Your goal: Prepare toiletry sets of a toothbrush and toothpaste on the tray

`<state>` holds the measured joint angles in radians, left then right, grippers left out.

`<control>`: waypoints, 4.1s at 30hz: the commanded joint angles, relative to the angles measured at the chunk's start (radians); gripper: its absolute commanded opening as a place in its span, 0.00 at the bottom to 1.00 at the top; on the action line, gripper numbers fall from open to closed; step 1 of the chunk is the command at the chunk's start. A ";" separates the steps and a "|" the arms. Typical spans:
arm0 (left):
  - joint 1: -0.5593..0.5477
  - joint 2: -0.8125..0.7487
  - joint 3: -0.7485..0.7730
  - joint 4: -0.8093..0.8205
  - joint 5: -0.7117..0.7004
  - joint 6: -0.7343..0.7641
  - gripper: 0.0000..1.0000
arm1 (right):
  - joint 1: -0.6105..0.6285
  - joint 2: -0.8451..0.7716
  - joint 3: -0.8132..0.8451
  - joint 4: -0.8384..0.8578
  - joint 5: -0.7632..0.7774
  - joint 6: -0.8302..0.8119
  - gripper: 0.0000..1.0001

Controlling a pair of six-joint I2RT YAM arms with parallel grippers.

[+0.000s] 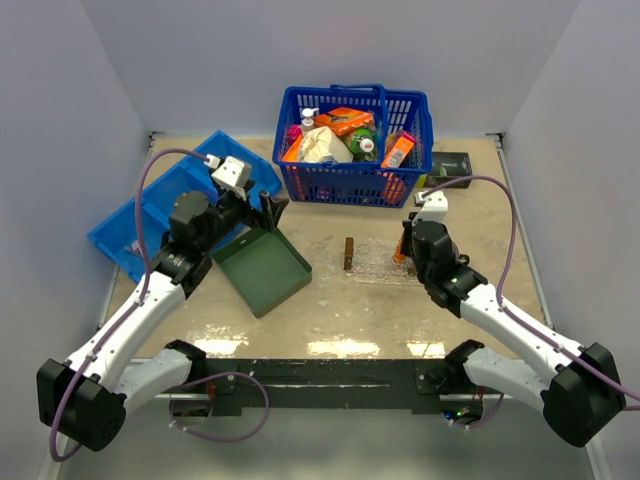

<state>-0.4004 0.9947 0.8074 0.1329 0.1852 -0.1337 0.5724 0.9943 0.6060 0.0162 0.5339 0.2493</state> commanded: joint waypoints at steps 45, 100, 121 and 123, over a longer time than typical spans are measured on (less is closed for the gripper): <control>0.005 0.027 0.036 -0.079 -0.127 0.019 0.84 | -0.023 0.003 0.225 -0.079 -0.175 0.042 0.72; 0.337 0.828 0.435 -0.569 -0.748 -0.946 0.57 | -0.149 -0.062 0.224 -0.027 -0.649 -0.048 0.67; 0.377 0.915 0.394 -0.441 -0.642 -0.870 0.49 | -0.149 -0.051 0.221 -0.022 -0.650 -0.047 0.68; 0.380 0.909 0.388 -0.443 -0.653 -0.868 0.45 | -0.148 -0.049 0.219 -0.022 -0.649 -0.047 0.68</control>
<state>-0.0292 1.9018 1.2076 -0.3374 -0.4629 -1.0073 0.4259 0.9443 0.8291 -0.0444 -0.1226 0.2184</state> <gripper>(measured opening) 0.482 0.676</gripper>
